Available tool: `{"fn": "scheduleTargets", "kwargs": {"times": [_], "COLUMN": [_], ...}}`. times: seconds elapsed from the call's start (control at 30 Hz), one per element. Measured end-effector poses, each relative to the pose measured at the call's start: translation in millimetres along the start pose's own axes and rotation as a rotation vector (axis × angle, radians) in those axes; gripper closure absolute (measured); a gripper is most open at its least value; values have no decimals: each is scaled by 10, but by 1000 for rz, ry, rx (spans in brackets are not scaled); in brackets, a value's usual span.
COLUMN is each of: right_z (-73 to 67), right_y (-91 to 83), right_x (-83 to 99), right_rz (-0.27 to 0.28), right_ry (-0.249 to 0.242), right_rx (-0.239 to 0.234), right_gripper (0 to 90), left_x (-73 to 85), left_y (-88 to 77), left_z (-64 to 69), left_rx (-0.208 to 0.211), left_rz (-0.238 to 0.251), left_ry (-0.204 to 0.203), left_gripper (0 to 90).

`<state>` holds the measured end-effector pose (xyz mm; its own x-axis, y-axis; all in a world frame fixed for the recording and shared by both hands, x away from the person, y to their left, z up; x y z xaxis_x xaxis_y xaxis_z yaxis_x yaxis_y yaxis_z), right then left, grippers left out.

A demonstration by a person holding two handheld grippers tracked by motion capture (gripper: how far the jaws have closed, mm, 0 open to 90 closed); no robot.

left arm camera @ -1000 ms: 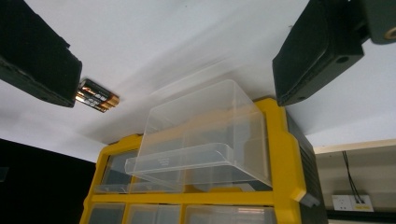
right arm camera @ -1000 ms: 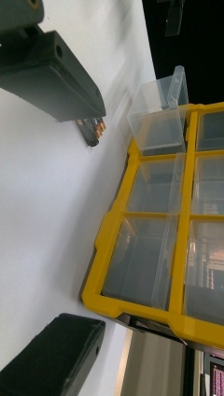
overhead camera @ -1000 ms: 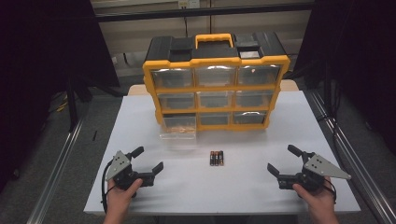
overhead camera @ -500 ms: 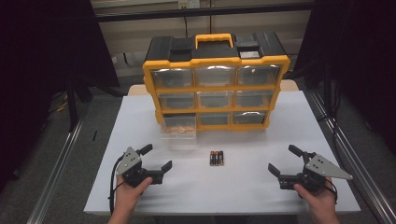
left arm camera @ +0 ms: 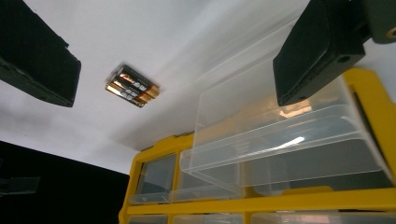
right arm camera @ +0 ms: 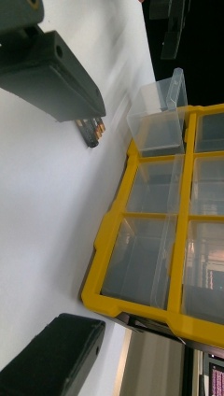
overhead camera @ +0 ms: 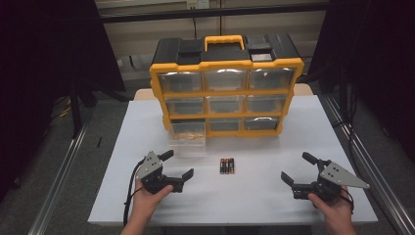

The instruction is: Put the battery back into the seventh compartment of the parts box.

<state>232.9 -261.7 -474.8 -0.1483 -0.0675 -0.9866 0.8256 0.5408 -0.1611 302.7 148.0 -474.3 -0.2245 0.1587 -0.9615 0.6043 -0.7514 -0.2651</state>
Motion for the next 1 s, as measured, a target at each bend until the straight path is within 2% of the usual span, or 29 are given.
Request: {"fn": "scheduleTargets", "kwargs": {"times": [0.03,0.13,0.17,0.2,0.23,0.27,0.3,0.37,0.4,0.43,0.47,0.53,0.57,0.7,0.83,0.93,1.0], "right_z": [-1,-4,-4,-3,-3,-2,-1,1,0,1,2,2,2,-1,-3,-2,0], "right_y": [0,1,0,4,4,5,6,5,2,2,4,5,5,7,1,2,1], "right_x": [0,-1,0,1,1,2,3,2,2,2,2,2,1,0,-2,-3,-1], "right_rz": [0,-1,-4,-2,-2,-1,0,1,-1,0,1,2,2,2,0,3,1], "right_ry": [2,4,4,3,3,1,2,1,1,1,1,1,1,0,5,2,2], "right_rx": [0,0,-3,0,0,0,-3,-3,-5,-5,-3,-4,-3,-4,-5,-2,-5], "right_gripper": [7,7,7,7,7,7,7,7,7,7,7,7,7,7,7,7,7], "left_x": [-8,-25,-33,-35,-40,-39,-45,-49,-52,-59,-59,-65,-70,-89,-100,-96,-90], "left_y": [22,63,88,101,124,139,178,195,207,249,261,284,295,362,408,451,473], "left_z": [20,39,61,61,77,76,102,109,111,141,141,160,162,213,226,251,251], "left_rx": [-2,5,8,11,14,15,18,20,21,24,29,31,32,37,36,41,33], "left_rz": [7,-11,0,-11,-5,-23,-16,-18,-26,-21,-33,-25,-31,-36,-54,-58,-79], "left_ry": [-7,25,5,23,16,35,10,11,23,14,29,19,31,17,28,14,34], "left_gripper": [12,13,13,13,13,13,14,15,15,15,15,15,15,17,17,17,18]}}
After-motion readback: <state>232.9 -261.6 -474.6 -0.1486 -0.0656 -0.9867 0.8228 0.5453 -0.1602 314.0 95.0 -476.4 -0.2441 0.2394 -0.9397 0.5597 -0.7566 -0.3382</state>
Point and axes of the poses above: each handheld gripper's, and its own axes: y roughly forward along the jaws, x roughly out of its underside, z roughly to its right, the point moved 4 cm from there along y, roughly forward along the jaws, and after that the axes turned 1 degree about -x, right-handed, at the moved point
